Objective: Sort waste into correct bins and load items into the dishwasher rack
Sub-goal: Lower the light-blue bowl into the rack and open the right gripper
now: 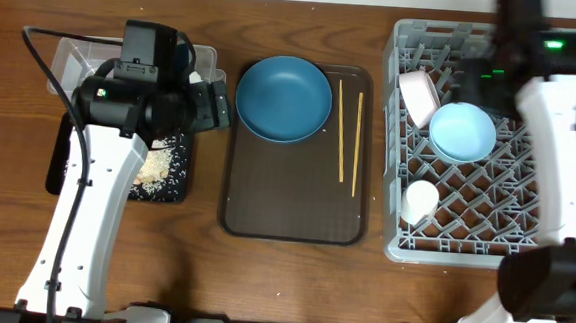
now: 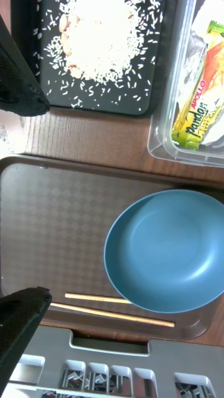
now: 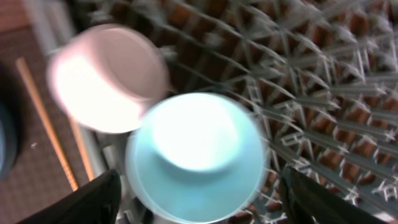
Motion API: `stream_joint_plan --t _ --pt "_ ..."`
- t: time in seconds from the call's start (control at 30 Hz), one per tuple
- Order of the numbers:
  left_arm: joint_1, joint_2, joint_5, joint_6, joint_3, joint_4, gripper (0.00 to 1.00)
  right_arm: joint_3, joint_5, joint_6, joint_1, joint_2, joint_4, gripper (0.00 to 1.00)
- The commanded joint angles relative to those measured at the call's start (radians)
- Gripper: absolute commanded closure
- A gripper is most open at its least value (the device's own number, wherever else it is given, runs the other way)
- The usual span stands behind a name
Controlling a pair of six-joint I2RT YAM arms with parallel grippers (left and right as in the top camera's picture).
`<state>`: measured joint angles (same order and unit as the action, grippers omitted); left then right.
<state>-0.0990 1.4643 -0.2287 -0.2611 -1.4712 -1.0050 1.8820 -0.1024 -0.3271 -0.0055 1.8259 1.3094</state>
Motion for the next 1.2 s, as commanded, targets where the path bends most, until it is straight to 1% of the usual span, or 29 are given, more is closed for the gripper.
stream_joint_plan --t 0.0,0.1,0.23,0.4,0.47,0.5,0.57,0.6,0.83,1.0,1.07,1.1,1.17 --pt "0.004 0.006 0.013 0.009 -0.006 0.000 0.10 -0.052 0.119 -0.043 -0.074 -0.006 0.006 0.28" --pt "0.004 0.006 0.013 0.009 -0.006 0.000 0.10 -0.126 0.108 -0.042 -0.124 -0.006 -0.017 0.33" --pt "0.004 0.006 0.013 0.009 -0.006 0.000 0.10 -0.232 0.108 -0.042 -0.149 -0.006 -0.069 0.40" --pt "0.004 0.006 0.013 0.010 -0.006 0.000 0.10 -0.320 0.106 -0.030 -0.149 -0.006 -0.149 0.61" --pt "0.004 0.006 0.013 0.009 -0.006 0.000 0.10 -0.333 0.106 -0.016 -0.149 -0.006 -0.171 0.75" --pt "0.004 0.006 0.013 0.009 -0.006 0.000 0.10 -0.337 0.106 -0.014 -0.148 -0.006 -0.180 0.80" --pt "0.004 0.006 0.013 0.009 -0.006 0.000 0.10 -0.341 0.105 -0.005 -0.149 -0.006 -0.194 0.96" --pt "0.004 0.006 0.013 0.009 -0.006 0.000 0.10 -0.341 0.098 -0.005 -0.148 -0.006 -0.197 0.99" --pt "0.004 0.006 0.013 0.009 -0.006 0.000 0.10 -0.337 0.060 -0.005 -0.148 -0.025 -0.200 0.99" --pt "0.004 0.006 0.013 0.009 -0.006 0.000 0.10 -0.296 0.045 -0.003 -0.148 -0.105 -0.210 0.99" --pt "0.004 0.006 0.013 0.009 -0.006 0.000 0.10 -0.267 -0.005 -0.042 -0.148 -0.143 -0.217 0.99" --pt "0.004 0.006 0.013 0.009 -0.006 0.000 0.10 -0.248 -0.049 -0.058 -0.147 -0.160 -0.219 0.98" --pt "0.004 0.006 0.013 0.010 -0.006 0.000 0.10 -0.209 -0.164 -0.080 -0.138 -0.183 -0.222 0.99"
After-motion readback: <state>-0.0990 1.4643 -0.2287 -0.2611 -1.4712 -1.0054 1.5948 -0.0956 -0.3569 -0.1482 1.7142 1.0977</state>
